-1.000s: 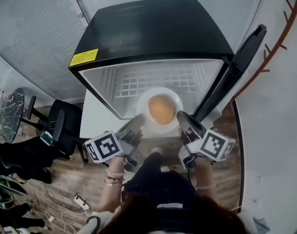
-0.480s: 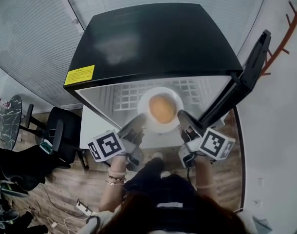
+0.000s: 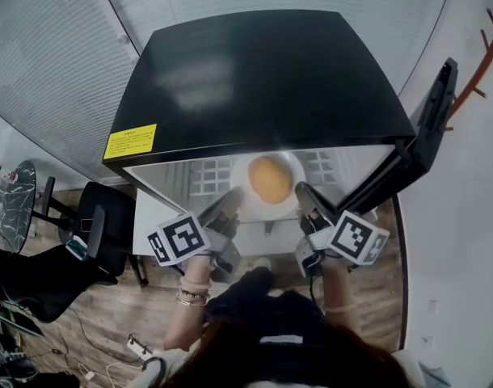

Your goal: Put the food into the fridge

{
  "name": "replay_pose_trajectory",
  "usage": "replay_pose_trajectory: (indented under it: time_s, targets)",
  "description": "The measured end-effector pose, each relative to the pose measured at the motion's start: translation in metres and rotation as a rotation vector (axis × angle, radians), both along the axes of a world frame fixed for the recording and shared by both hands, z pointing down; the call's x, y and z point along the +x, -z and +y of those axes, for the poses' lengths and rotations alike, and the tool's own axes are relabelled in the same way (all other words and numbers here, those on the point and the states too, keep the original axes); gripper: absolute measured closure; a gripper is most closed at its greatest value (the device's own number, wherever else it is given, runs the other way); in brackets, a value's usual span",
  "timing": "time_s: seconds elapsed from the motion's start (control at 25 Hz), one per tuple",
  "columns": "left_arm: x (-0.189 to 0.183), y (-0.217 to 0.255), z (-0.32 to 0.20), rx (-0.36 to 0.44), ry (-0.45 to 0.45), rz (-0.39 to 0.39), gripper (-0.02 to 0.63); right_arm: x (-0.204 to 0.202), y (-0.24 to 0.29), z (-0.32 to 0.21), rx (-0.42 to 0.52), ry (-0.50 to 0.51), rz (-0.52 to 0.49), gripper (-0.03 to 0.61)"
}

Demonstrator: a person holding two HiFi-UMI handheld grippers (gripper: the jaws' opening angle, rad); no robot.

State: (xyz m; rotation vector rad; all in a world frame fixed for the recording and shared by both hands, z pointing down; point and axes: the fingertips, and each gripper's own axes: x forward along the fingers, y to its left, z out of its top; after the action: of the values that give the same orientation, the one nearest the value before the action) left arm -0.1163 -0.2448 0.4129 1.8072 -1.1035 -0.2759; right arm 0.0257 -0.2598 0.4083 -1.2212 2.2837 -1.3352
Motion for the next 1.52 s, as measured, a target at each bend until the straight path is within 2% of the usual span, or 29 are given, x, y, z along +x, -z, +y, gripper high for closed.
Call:
replay_pose_trajectory:
  time_s: [0.48,1.04,1.52]
  targets:
    - [-0.002,-0.001,-0.025,0.007,0.017,-0.058,0.571,-0.002,-0.002,-0.024,0.000,-0.032,-0.006,0.553]
    - [-0.013,-0.006,-0.046,-0.010,0.042,-0.118,0.567,-0.018,-0.003,-0.048,0.008,-0.022,-0.028,0.551]
    - [-0.017,-0.004,-0.057,-0.004,0.061,-0.154,0.563,-0.023,0.003,-0.058,0.076,-0.049,0.145,0.537]
